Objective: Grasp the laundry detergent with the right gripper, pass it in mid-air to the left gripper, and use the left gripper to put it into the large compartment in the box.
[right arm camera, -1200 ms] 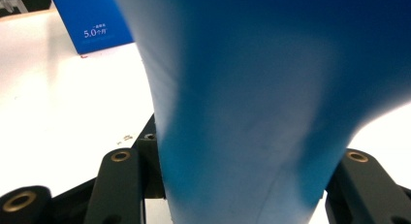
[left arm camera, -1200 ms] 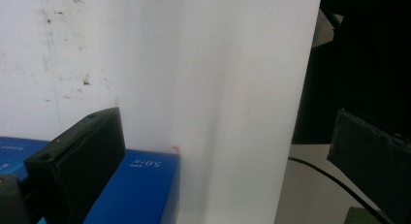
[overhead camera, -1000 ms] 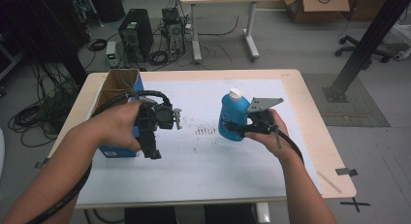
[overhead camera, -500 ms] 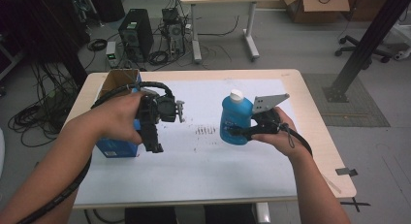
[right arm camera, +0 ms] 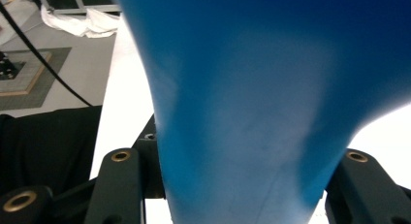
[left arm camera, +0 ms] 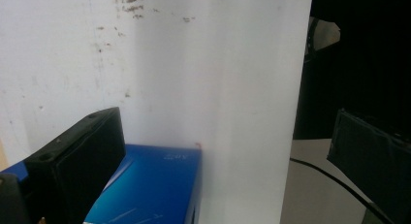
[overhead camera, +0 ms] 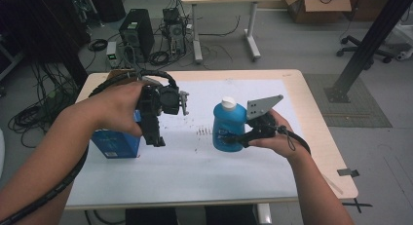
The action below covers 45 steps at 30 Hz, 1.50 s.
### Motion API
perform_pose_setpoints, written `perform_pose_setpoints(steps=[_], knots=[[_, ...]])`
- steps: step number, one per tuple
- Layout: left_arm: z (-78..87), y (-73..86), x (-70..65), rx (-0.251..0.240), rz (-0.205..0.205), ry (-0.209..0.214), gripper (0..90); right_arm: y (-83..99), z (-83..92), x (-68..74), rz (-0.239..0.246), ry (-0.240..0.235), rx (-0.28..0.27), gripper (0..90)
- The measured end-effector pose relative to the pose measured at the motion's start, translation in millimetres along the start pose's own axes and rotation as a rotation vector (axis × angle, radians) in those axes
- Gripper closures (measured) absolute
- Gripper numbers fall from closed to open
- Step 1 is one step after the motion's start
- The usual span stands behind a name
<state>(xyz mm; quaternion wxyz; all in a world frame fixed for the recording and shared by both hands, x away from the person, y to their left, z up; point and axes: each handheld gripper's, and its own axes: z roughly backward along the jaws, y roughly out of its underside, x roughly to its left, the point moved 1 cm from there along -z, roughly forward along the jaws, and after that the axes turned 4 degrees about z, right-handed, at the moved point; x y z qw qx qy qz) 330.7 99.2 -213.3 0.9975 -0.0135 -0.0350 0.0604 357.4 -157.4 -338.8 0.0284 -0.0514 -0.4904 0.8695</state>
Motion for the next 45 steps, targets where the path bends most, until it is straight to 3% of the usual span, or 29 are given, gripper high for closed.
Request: perform_pose_setpoints(steps=[18,31,45], knots=[[0.3,-10.1,0.4,0.0,-0.018,0.0,0.1,-10.1,-42.1,12.5,0.077,-0.082,0.012,45.8],[-3.5,-16.7,-7.3,-0.002,-0.039,0.011,0.1,-9.9,-84.0,20.2,0.085,-0.121,0.029,45.8],[-9.0,-20.2,-9.7,-0.002,-0.051,0.014,0.1,-22.9,-106.4,30.3,0.103,-0.153,0.0,45.8]])
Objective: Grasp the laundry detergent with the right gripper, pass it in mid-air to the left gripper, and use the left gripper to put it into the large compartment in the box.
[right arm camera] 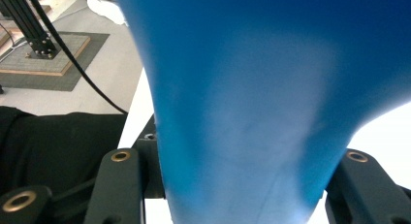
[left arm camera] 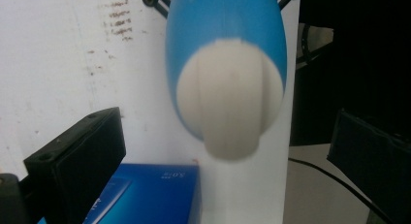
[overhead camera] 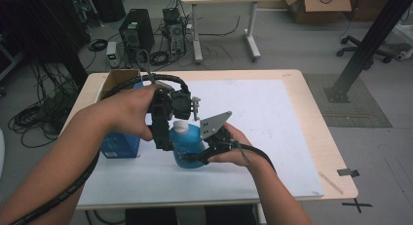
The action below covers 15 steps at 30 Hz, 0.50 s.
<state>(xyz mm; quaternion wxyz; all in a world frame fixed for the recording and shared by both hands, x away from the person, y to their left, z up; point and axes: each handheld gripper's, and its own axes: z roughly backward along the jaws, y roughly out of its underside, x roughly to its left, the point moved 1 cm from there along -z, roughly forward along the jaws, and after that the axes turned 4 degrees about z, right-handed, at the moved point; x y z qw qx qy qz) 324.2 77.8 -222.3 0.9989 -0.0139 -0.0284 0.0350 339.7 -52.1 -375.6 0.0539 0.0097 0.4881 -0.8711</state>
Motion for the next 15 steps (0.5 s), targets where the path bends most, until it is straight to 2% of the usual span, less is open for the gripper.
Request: perform_pose_setpoints(steps=[8,12,15], knots=[[-7.4,1.1,-0.6,0.009,0.0,0.012,0.2,-6.5,-9.3,-1.4,0.01,0.0,-0.002,45.7],[-10.0,3.0,-0.3,0.006,0.012,0.013,0.1,-9.1,-11.2,-0.7,0.011,0.002,-0.01,45.7],[-12.3,3.0,0.1,0.01,0.003,0.014,0.1,-10.6,-11.9,-0.3,0.007,0.001,-0.011,45.7]])
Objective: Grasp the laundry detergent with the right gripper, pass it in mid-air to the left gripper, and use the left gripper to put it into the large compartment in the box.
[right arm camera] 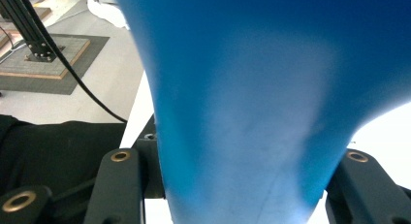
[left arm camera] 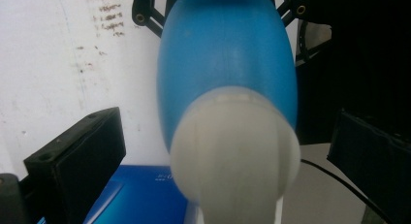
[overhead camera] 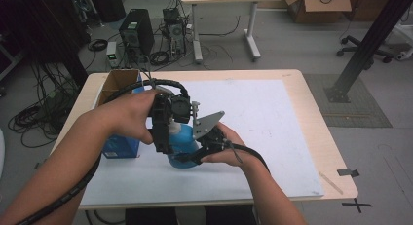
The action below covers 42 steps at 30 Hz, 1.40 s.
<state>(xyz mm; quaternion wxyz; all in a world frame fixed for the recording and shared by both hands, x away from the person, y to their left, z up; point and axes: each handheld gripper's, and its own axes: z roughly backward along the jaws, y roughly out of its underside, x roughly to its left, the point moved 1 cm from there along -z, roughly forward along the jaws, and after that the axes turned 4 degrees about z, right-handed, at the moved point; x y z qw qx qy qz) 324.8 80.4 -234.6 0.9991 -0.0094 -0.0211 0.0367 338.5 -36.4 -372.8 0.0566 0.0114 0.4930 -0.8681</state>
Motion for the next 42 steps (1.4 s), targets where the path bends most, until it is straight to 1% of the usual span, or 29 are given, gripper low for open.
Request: perform_pose_setpoints(steps=[2,7,8,11,16,18,22,25,27,29,30,32,36,39,42], knots=[[-1.5,-0.6,-0.3,-0.003,-0.006,-0.001,0.2,-0.7,-0.6,-0.3,0.003,0.002,-0.001,45.7],[-5.4,-1.3,-0.8,0.004,-0.007,-0.005,0.2,-2.3,-0.9,0.2,-0.007,-0.001,0.003,45.7],[-5.7,-1.4,-1.3,0.004,-0.013,-0.009,0.2,-2.5,-0.9,0.3,-0.005,0.0,0.003,45.7],[-4.6,-1.6,-2.2,-0.008,-0.013,-0.009,0.4,-3.4,-0.7,0.7,0.0,0.0,0.003,45.7],[-4.3,-3.9,-3.2,-0.002,-0.023,-0.016,1.6,-5.1,-0.6,1.1,0.009,0.002,0.002,45.7],[-4.7,-4.5,-3.7,-0.003,-0.017,-0.015,2.1,-5.6,-0.6,1.3,0.007,0.004,0.003,45.6],[-7.0,-5.6,-3.7,0.0,-0.023,-0.023,2.9,-5.9,-0.6,1.5,0.009,0.003,0.005,45.6],[-8.7,-5.8,-3.7,0.006,-0.021,-0.028,4.5,-5.8,-0.1,1.5,0.008,0.004,0.005,45.6],[-9.3,-6.1,-3.3,0.012,-0.021,-0.039,5.8,-6.0,0.2,1.5,0.008,0.004,0.005,45.6],[-9.7,-6.3,-3.4,0.011,-0.015,-0.037,6.8,-6.5,0.4,1.8,0.009,0.005,0.006,45.7],[-9.7,-6.6,-3.4,0.011,-0.022,-0.041,7.2,-6.6,0.5,1.9,0.008,0.004,0.004,45.7],[-10.1,-7.1,-3.5,0.011,-0.023,-0.046,8.0,-6.9,0.8,2.1,0.008,0.004,0.005,45.6],[-10.3,-8.2,-4.0,0.015,-0.028,-0.05,9.6,-7.0,1.1,1.9,0.007,0.004,0.006,45.6],[-11.1,-8.6,-4.0,0.017,-0.025,-0.048,12.7,-7.7,1.4,2.4,0.006,0.004,0.008,45.6],[-11.6,-8.3,-4.0,0.01,-0.024,-0.05,14.0,-9.1,1.9,3.8,0.003,0.003,0.008,45.6]])
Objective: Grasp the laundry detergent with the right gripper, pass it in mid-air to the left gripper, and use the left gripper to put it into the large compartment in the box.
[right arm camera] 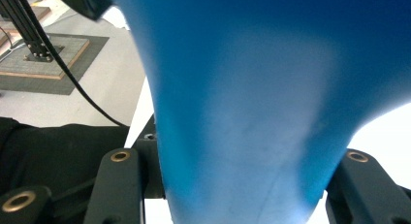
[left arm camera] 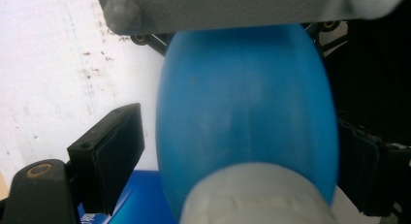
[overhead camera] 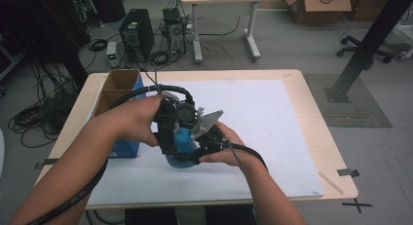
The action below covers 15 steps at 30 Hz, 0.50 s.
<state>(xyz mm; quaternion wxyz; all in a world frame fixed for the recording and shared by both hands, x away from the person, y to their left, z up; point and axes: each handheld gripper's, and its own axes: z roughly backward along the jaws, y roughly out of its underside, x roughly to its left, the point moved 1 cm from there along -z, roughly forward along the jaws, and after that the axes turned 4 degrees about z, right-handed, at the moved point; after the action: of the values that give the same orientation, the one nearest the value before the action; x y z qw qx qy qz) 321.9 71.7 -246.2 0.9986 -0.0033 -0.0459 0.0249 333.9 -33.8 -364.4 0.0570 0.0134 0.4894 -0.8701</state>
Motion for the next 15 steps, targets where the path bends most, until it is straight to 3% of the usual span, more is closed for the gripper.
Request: perform_pose_setpoints(steps=[15], knots=[[4.0,-0.4,-2.5,0.001,-0.009,-0.004,22.5,-1.3,-0.4,-0.5,0.005,0.003,-0.006,45.5]])
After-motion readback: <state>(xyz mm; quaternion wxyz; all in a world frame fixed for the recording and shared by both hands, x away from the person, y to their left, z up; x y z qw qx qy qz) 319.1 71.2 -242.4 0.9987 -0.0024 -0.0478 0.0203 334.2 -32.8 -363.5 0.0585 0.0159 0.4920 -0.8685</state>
